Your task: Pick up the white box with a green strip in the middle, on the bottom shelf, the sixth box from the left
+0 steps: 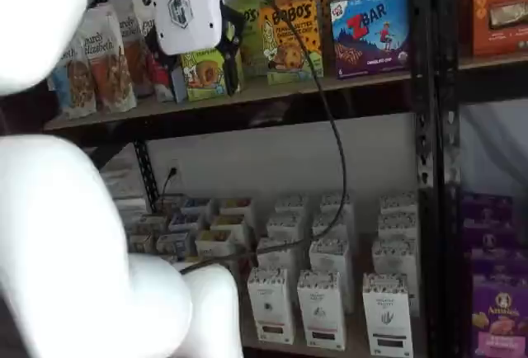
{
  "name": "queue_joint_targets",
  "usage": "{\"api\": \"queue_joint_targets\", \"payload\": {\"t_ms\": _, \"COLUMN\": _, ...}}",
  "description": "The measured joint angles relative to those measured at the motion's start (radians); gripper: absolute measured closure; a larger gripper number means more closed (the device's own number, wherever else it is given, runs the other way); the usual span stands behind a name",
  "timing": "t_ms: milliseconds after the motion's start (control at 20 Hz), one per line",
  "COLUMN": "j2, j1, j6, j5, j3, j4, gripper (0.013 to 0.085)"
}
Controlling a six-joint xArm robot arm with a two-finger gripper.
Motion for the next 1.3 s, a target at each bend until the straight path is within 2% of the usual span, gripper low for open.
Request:
{"api": "queue_joint_targets", "payload": {"t_ms": 150, "j2": -0.030, "j1": -0.049, "j6": -0.028, "j5": -0.047, "j3": 0.027, "j4": 0.053, "gripper": 0.0130}}
{"api": "queue_joint_targets", "payload": {"t_ms": 250, "j2": -0.034, "j1": -0.053, "j6": -0.032, "j5": -0.059, "j3": 0.033, "j4": 0.058, "gripper": 0.0130}}
{"api": "queue_joint_targets", "payload": {"t_ms": 500, "j2": -0.033, "j1": -0.032, "j6": -0.025, "j5": -0.078, "j3": 0.050, "j4": 0.027, "gripper": 0.0130}}
{"api": "queue_joint_targets", "payload": {"t_ms": 650, "j2": -0.043, "j1": -0.028, "j6": -0.030, "j5": -0.122, "j3": 0.089, "j4": 0.000, "gripper": 0.0130}}
{"api": "queue_joint_targets", "payload": {"t_ms": 1050, "j2": -0.066, "j1": -0.098, "j6": -0.100, "j5": -0.256, "j3": 0.245, "j4": 0.013, "gripper": 0.0130}}
{"api": "queue_joint_targets", "payload": {"t_ms": 1300, "j2": -0.074, "j1": -0.117, "j6": -0.124, "j5": -0.353, "j3": 0.376, "j4": -0.003, "gripper": 0.0130}}
